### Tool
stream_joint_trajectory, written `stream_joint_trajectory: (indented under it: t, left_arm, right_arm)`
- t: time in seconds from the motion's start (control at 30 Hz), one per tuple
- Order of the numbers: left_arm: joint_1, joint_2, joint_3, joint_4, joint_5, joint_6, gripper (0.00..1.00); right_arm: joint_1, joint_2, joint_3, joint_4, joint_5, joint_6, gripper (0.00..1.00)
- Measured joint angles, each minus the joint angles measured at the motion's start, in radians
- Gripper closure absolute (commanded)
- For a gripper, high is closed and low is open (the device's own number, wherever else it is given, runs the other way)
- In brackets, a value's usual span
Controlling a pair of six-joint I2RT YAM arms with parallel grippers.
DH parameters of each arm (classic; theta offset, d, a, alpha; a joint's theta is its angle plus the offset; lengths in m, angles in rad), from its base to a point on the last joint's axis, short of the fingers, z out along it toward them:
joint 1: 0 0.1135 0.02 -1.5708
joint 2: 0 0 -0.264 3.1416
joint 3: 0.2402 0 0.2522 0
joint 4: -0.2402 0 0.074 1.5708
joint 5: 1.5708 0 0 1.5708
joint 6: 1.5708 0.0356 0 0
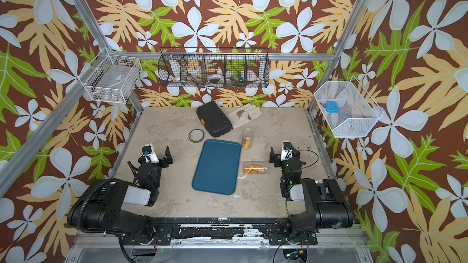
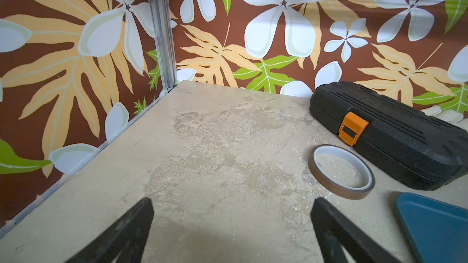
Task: Pour the cookies out of the jar
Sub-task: Pick up the jar from the center of the board.
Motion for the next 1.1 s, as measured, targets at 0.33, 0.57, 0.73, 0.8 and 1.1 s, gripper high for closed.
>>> stream_joint_trajectory:
  t: [0.33,0.57,0.73,0.8,1.1]
  left_arm:
    - [-0.003,0.002,-0.001,0.003,0.000,0.001,0.00]
    - [-0.003,0.004,-0.002,0.006,0.000,0.004,0.00]
    - [-0.003,0.005,-0.002,0.008,0.000,0.004,0.00]
    - [-0.003,0.003,-0.004,0.008,0.000,0.004,0.00]
    - [-0.006,-0.157,0.218,-0.333,-0.056,-0.021,0.00]
  right_arm:
    - [0.000,0.000,0.001,0.000,0.000,0.000,0.00]
    - [0.000,0.001,0.001,0.000,0.000,0.000,0.00]
    - [0.000,0.002,0.002,0.000,0.000,0.000,0.00]
    - [0.000,0.001,0.001,0.000,0.001,0.000,0.00]
    - [0.000,-0.134,0.225,-0.324,0.076,0.030,0.00]
